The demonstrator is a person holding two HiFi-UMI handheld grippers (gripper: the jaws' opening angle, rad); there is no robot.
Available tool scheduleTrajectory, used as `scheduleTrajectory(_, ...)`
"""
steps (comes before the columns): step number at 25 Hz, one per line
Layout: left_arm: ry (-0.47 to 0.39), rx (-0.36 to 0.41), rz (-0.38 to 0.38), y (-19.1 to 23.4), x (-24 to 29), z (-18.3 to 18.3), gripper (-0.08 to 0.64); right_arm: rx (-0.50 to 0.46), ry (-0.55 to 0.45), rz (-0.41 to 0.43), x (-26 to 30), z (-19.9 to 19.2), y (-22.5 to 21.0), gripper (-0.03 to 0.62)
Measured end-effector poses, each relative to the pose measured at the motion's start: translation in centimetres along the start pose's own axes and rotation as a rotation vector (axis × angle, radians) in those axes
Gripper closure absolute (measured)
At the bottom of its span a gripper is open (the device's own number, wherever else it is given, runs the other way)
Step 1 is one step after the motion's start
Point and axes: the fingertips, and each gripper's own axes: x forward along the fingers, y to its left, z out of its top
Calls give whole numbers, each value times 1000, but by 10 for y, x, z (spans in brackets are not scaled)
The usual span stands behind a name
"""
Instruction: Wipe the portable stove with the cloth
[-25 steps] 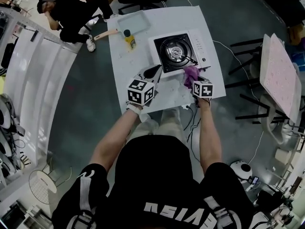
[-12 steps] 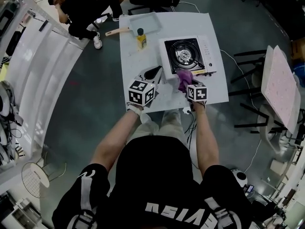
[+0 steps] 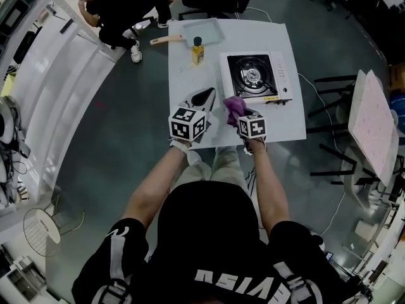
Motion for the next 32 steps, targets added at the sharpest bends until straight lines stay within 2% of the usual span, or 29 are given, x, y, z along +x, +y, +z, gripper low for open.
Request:
scheduleTrajectory(8, -9, -14, 28, 12, -15, -2, 554, -28, -10, 32, 7, 10, 30, 491)
scheduleTrajectory(16, -13, -19, 51, 25, -27, -5, 554, -34, 0, -2, 24, 21, 35, 491)
scheduleTrajectory(21, -8, 2, 50, 34, -26, -2, 554, 13, -12, -37, 34, 37, 28, 491)
scheduleTrajectory(32, -7, -14, 73, 61, -23, 6, 554, 74, -17, -62, 57, 63, 24, 491)
